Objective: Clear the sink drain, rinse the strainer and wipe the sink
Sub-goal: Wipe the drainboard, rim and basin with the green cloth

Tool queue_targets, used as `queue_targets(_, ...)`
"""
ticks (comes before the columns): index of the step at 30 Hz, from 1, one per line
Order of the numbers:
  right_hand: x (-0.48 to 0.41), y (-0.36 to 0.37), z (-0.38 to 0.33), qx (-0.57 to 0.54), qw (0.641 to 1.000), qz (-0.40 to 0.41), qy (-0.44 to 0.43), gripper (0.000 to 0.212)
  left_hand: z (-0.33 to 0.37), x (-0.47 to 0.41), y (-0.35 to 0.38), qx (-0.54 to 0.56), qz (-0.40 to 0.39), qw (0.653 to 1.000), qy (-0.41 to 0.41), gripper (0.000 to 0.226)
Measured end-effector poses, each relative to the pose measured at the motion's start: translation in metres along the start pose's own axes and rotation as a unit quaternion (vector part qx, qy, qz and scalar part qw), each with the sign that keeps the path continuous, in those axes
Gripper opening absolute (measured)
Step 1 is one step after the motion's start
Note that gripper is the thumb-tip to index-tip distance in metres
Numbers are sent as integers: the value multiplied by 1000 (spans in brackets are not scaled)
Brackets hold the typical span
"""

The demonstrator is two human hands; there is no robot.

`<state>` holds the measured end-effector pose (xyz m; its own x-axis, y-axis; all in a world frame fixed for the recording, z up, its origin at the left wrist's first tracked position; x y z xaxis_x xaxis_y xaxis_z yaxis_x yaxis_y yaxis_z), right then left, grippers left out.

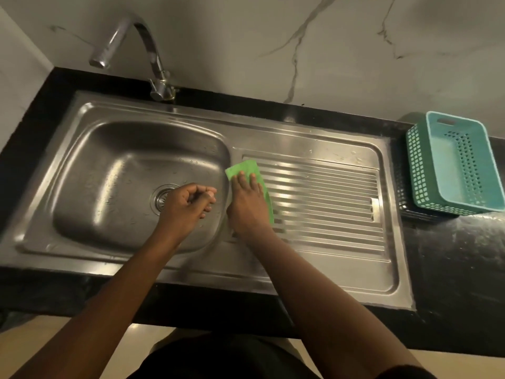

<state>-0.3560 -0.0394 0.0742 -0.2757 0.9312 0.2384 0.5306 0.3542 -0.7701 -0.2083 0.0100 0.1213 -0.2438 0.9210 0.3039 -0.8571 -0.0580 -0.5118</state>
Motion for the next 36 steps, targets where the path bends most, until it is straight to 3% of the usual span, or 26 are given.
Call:
queue_targets(4,-2,-7,10,46,997,-32,-60,73,-8,-3,-10,8,5,1000,-7,16)
queue_targets(7,7,-28,49,57,996,7,-68,64,-8,-6,-10,9,-15,1000,-3,17)
queue_targets(12,34,-66,107,70,992,108,11,57,-9,-10,-12,3,-47,999,5,18)
queue_targets(16,75,-126,189,76,973,133,170,70,-7,-11,-11,-2,-66,998,11,17)
queue_targets(21,57,-151,215,58,952,151,258,27,-10,-12,-13,2,-62,998,9,16)
queue_targets(25,23,-101,155,54,963,148,218,44,-11,-6,-5,12,-48,999,0,16)
queue_targets(30,-16,-26,45,48,993,62,91,68,-4,-10,5,30,-33,999,-15,14)
queue_targets(36,-28,-13,24,79,996,-26,-44,68,4,-9,14,35,1,999,-17,15)
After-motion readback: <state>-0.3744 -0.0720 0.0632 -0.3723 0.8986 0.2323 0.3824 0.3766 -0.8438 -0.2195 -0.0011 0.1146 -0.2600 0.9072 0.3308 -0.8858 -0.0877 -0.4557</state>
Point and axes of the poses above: each hand's wrist, its own x-axis away from the middle knuckle, its own y-axis out of the palm, z = x × y, the point moved 5 cm from there along -x, towards the middle knuckle, and after that the axes turned 14 degrees about -x, right-handed, at the moved point
